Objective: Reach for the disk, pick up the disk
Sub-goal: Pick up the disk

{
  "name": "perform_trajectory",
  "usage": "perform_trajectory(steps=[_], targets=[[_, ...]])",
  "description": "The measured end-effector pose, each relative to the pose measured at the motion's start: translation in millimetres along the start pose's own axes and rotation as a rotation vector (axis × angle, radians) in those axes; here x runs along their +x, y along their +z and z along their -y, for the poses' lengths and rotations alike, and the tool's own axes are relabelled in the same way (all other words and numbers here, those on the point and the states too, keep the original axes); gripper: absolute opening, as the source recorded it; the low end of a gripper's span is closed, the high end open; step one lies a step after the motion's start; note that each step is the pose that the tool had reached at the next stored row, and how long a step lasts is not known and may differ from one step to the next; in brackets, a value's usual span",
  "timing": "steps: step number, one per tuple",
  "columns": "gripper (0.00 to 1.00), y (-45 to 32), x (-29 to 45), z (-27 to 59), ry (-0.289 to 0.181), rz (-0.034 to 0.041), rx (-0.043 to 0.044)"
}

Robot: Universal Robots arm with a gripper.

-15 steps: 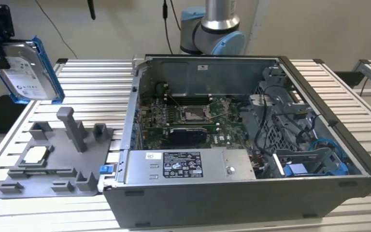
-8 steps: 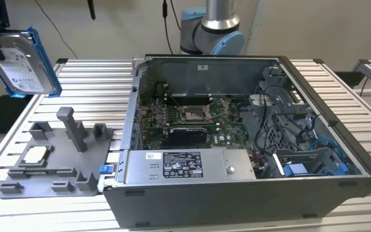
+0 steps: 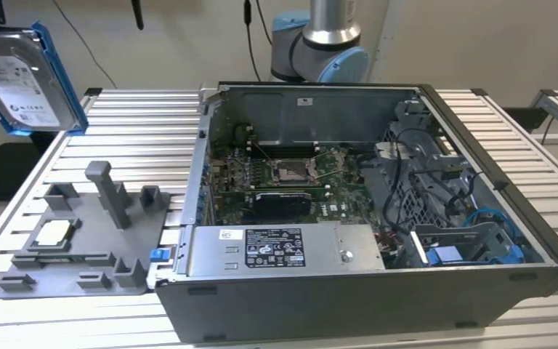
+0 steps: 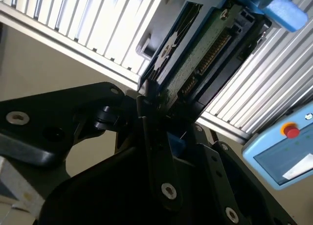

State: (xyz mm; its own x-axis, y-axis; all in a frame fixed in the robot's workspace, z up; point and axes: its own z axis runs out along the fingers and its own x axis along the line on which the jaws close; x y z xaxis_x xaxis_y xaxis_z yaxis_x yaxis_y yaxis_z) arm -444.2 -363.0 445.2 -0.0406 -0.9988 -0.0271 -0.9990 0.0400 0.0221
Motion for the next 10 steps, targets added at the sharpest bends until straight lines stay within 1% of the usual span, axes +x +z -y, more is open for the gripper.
perform_trajectory(steps=[6, 10], targets=[[0.00, -15.3, -0.4, -0.3, 0.000, 0.0000, -0.0001], [0.00, -23.5, -0.6, -0.5, 0.000, 0.0000, 0.0000]])
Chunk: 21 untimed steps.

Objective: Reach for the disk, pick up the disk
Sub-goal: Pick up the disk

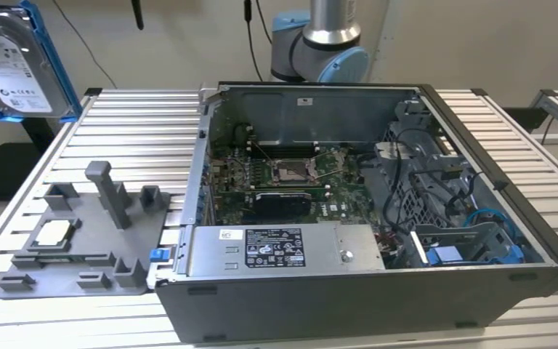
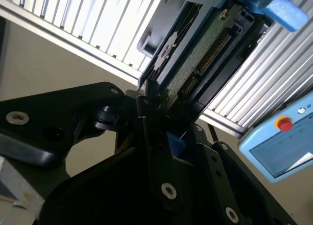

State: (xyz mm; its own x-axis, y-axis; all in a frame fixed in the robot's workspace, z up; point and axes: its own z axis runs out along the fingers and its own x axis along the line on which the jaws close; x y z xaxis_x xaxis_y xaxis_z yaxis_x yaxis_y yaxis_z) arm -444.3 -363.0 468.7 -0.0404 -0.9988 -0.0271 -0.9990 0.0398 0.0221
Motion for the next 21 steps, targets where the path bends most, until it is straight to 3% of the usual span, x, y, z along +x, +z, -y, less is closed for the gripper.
perform_trajectory(steps=[5, 21], targets=[[0.00, -9.8, -0.3, -0.2, 0.000, 0.0000, 0.0000], [0.00, -57.6, -1.6, -1.3, 0.000, -0.0001, -0.0001]])
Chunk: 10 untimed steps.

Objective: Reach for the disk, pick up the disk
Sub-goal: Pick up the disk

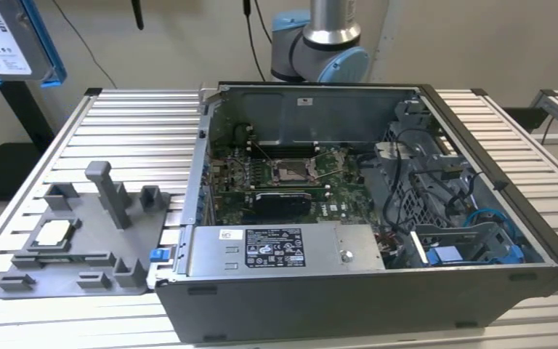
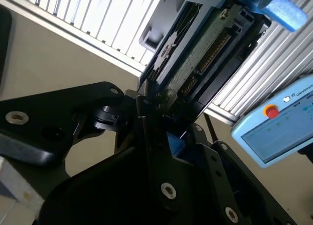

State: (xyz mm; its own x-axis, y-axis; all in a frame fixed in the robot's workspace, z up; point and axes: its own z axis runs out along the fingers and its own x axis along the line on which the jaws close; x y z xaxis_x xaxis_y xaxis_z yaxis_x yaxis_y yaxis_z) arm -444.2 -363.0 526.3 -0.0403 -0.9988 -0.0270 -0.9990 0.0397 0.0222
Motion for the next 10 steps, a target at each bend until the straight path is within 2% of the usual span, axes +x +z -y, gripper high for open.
perform_trajectory(steps=[4, 10], targets=[[0.00, -7.1, -0.2, -0.1, -0.001, -0.0001, -0.0001], [0.00, -7.6, -0.2, 0.1, -0.001, 0.0001, 0.0001]])
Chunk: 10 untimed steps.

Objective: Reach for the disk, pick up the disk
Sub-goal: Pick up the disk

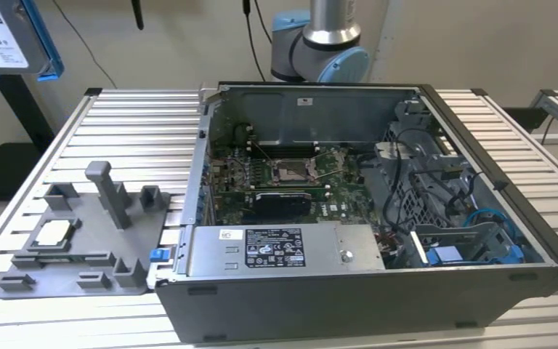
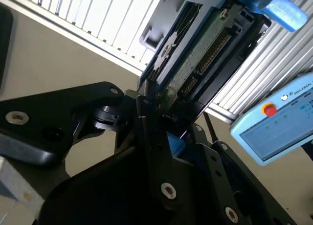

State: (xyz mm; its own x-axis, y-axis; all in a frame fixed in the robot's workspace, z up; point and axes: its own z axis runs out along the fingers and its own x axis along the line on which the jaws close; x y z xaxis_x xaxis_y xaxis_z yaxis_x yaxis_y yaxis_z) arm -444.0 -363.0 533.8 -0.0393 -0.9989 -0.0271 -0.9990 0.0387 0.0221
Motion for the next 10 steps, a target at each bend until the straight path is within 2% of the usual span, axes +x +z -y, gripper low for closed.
perform_trajectory(steps=[10], targets=[[0.00, -0.1, 0.0, 2.1, 0.000, 0.0000, 0.0000]])
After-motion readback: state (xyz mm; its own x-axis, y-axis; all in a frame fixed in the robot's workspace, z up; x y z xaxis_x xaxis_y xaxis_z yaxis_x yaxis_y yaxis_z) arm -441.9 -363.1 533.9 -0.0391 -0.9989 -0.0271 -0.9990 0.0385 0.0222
